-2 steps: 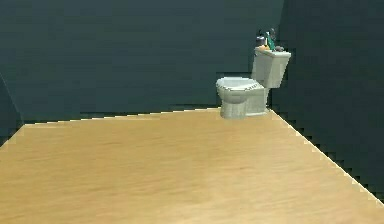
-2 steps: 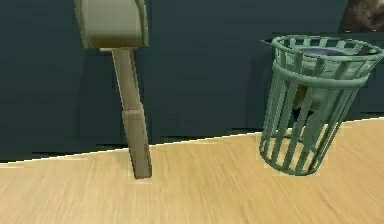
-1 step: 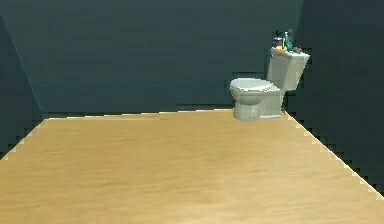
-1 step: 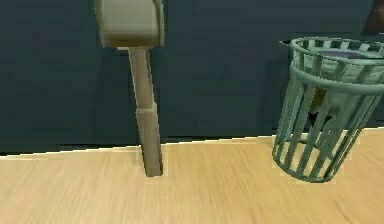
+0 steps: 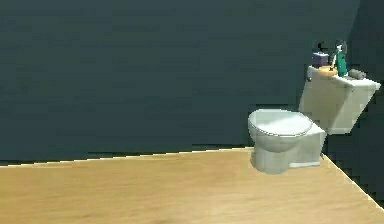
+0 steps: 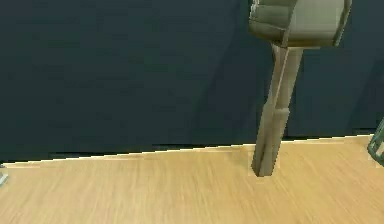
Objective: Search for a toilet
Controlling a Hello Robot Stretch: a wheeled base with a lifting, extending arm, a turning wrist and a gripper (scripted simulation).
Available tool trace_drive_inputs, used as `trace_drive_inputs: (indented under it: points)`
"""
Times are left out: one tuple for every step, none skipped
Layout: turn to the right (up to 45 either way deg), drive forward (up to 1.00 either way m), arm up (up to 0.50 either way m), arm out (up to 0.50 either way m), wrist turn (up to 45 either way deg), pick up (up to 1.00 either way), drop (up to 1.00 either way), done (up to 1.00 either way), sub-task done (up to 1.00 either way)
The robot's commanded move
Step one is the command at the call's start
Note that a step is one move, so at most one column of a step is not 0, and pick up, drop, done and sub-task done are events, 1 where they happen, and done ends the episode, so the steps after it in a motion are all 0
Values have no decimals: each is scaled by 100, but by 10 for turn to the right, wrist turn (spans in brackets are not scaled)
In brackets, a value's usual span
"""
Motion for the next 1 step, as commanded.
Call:
trace_drive_inputs:
  points:
    - [0,100,0,0,0,0,0,0,0]
